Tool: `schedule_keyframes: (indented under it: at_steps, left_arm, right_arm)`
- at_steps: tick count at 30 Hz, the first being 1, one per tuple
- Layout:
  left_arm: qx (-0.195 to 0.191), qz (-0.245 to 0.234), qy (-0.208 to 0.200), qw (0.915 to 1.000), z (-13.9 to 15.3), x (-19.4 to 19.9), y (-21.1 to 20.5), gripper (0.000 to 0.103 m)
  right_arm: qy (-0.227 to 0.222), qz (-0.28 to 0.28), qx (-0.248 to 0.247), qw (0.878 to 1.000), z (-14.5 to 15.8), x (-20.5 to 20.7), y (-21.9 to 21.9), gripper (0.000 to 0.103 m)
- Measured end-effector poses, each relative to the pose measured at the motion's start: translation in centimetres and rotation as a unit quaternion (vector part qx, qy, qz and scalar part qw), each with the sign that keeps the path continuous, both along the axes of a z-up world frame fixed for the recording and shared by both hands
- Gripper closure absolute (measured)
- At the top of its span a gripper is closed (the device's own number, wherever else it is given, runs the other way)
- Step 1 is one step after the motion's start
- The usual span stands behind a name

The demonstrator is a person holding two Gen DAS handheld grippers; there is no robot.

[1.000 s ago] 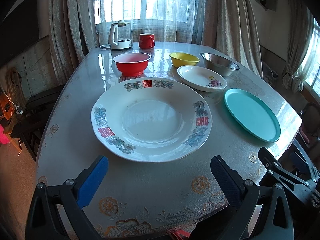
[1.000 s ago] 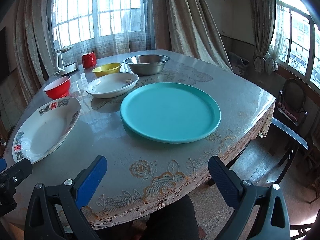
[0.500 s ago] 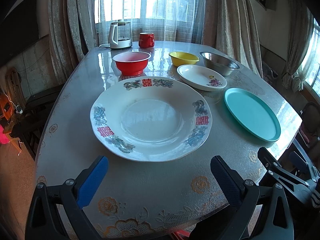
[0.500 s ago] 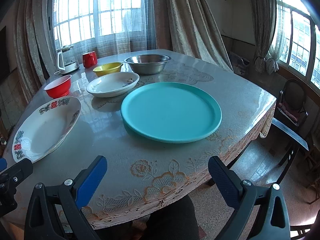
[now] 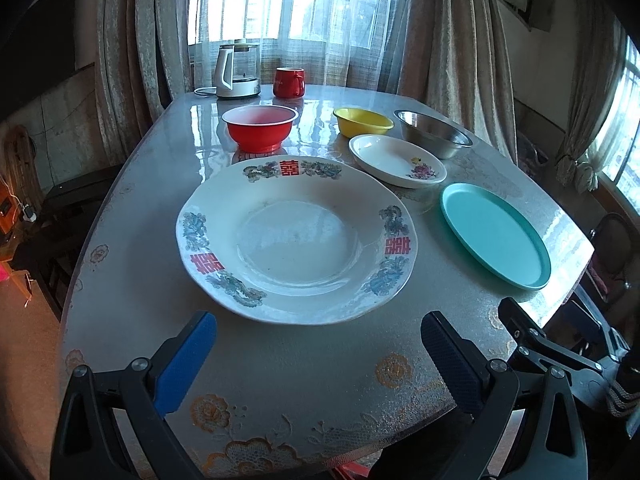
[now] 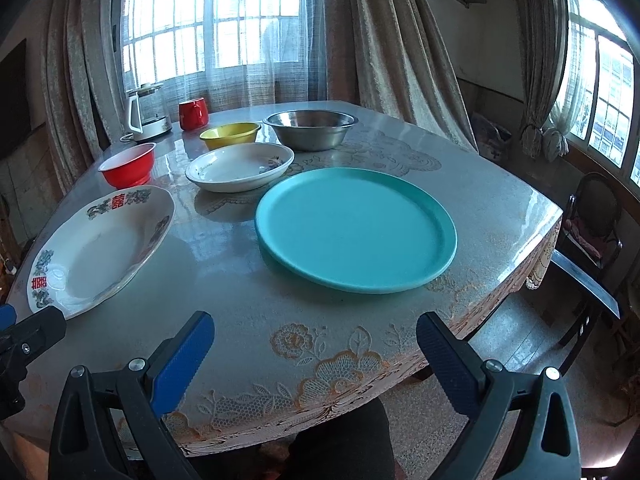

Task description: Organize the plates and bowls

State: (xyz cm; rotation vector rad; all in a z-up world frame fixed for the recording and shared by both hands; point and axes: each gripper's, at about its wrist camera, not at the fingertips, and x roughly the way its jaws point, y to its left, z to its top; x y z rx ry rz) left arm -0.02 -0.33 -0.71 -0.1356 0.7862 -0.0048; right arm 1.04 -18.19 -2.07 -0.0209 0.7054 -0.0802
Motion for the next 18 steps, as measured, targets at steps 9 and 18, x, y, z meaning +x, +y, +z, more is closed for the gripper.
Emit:
schedule_keyframes:
  at_steps: [9,18]
  left_arm:
    - [0.015,-0.055,-0.006,0.9984,0.3,0.1,-2.5,0.000]
    - [0.054,-0.122,-0.024,0.9908,2.5,2.2,-7.0,0.000]
  right_arm:
    - [-0.040,0.028,0.039,0.998,0.7,1.3,-2.6,0.000]
    - [-0.028,-0.033,0.048,0.998,0.3,4.6,-10.1,0.007]
